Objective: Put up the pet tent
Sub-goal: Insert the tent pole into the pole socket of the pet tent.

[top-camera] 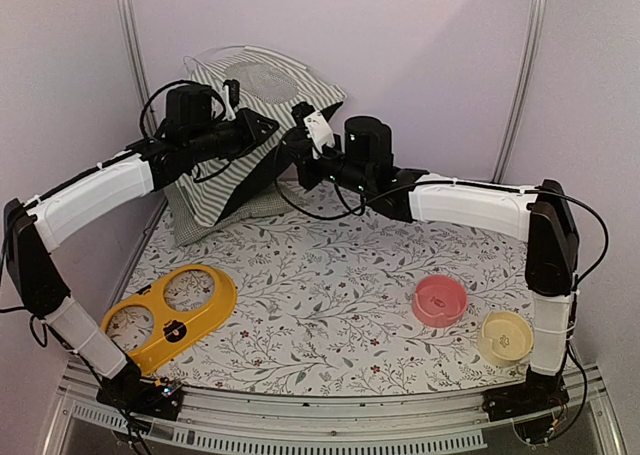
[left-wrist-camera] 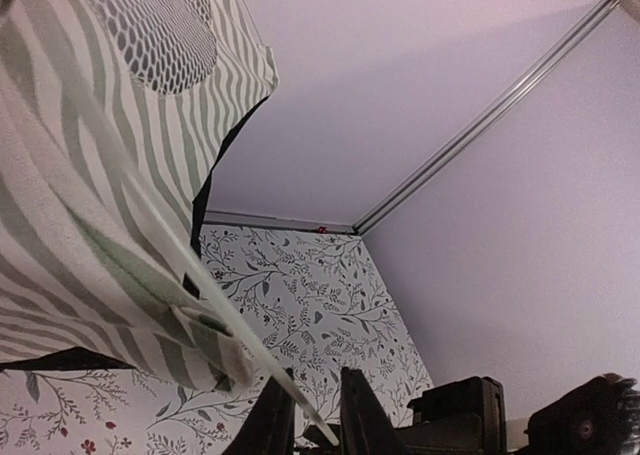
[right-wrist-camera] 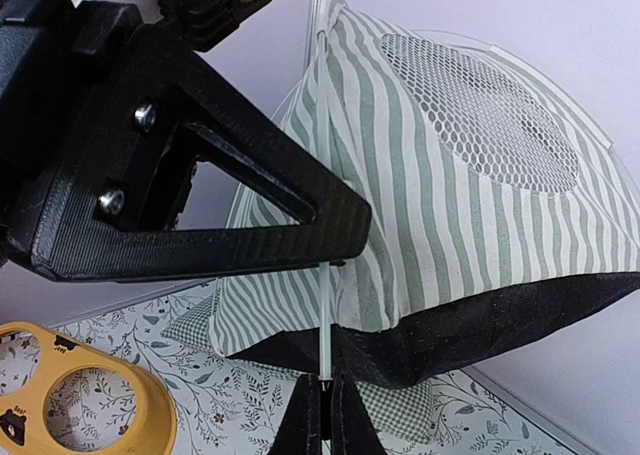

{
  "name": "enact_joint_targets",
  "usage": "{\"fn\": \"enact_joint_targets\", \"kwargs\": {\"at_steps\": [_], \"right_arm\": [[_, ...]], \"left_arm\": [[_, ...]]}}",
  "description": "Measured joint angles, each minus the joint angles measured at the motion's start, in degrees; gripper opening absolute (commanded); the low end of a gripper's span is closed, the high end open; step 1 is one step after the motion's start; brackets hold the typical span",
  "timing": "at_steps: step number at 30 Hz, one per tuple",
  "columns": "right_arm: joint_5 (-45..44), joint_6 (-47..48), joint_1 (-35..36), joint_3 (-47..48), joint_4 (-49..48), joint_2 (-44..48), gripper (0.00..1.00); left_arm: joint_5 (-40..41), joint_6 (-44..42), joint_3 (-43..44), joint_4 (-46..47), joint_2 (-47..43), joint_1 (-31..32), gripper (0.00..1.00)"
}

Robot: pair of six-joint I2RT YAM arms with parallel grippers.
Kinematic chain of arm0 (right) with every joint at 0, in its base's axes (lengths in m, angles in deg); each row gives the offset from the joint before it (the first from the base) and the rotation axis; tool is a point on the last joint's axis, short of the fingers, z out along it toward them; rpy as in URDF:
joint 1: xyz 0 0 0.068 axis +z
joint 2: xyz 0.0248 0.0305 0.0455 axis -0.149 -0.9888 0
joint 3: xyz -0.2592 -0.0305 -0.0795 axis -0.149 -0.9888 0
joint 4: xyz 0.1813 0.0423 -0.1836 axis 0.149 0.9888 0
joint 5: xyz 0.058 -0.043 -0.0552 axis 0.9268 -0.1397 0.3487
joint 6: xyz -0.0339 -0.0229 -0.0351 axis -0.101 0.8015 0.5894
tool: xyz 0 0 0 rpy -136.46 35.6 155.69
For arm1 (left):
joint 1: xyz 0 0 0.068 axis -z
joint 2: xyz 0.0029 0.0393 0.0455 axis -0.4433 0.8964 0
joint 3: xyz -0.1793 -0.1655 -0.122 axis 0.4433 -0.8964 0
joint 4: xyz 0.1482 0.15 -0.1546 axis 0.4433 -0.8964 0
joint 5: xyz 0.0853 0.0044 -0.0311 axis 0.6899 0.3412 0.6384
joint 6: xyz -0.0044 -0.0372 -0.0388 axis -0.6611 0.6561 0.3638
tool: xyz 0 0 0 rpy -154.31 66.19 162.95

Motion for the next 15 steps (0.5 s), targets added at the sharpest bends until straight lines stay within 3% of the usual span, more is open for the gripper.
{"fn": "enact_joint_targets", "kwargs": {"at_steps": [7,10,13,15], "right_arm": [[-0.6,1.4,0.3,1.6,0.2,-1.1,0.0],[-0.9,1.8,0.6,2.3,0.5,-1.4,0.0],[-1.2,2.1,0.7,3.0,0.5,-1.9,0.0],[-1.3,2.5,0.8,3.2,1.2,-2.0,0.0]], "left_arm": [[0.0,0.2,-0.1,-0.3,0.0,0.0,0.16],[0.0,0.4,-0.2,-0.5,0.0,0.0,0.12],[0.2,0.6,-0.2,-0.6,0.0,0.0,0.0],[0.1,1.0,-0.3,-0.7,0.0,0.0,0.0]]}}
